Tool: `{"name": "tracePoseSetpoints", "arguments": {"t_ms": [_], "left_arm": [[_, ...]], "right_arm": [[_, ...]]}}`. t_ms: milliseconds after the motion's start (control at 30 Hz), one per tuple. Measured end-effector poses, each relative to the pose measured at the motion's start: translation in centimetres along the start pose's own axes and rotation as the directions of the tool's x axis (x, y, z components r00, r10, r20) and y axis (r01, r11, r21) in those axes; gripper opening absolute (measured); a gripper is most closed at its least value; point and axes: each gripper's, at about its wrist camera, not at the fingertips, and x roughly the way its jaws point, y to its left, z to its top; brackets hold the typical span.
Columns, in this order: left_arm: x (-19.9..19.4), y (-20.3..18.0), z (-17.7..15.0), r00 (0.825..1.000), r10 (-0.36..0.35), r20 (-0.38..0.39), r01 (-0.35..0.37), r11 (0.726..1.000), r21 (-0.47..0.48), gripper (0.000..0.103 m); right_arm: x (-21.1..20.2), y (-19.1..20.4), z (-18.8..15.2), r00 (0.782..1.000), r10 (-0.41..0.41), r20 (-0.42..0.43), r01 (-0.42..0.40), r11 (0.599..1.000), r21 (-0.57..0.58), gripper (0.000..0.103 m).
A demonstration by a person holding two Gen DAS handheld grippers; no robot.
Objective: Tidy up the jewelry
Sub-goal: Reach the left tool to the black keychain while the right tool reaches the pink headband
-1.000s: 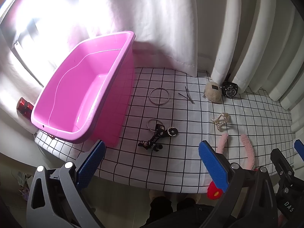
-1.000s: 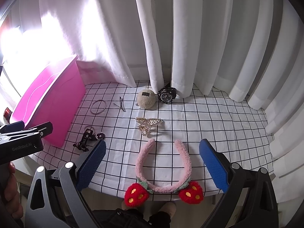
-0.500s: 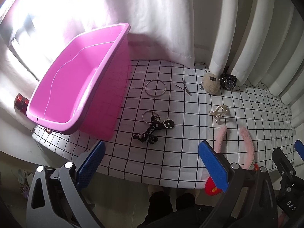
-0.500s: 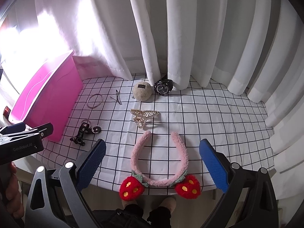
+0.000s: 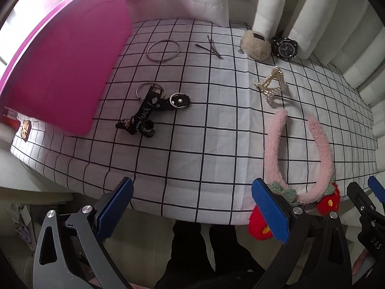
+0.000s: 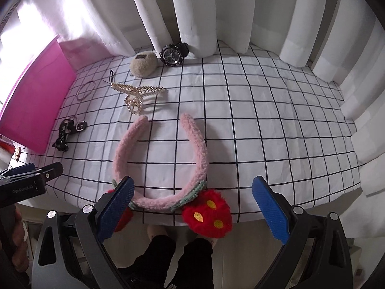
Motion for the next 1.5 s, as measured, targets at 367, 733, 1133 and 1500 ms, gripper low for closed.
{"name": "tracePoseSetpoints", "arguments": {"t_ms": [367,733,1133,1500], "left_arm": [[4.8,5.6,0.9,0.996,0.083,0.014,-0.08,0.983,-0.164,0.097],[9.6,7.7,3.8,0.993,0.1,0.059,-0.091,0.986,-0.14,0.097],[10.8,7.2,4.9,0.984,0.052,0.172,-0.033,0.993,-0.113,0.098],[9.4,5.6,4.3,0.989,0.047,0.141,-0.035,0.996,-0.087,0.065]], "right_arm": [[7.2,-0.9,-0.5,0.997,-0.036,-0.068,0.035,0.999,-0.016,0.094],[9.8,0.6,-0.9,0.993,-0.072,-0.091,0.068,0.996,-0.054,0.094],[9.8,1.0,-1.3,0.997,-0.074,-0.024,0.073,0.996,-0.043,0.094],[9.9,1.2,-0.8,0.997,-0.059,-0.049,0.057,0.998,-0.039,0.092]]}}
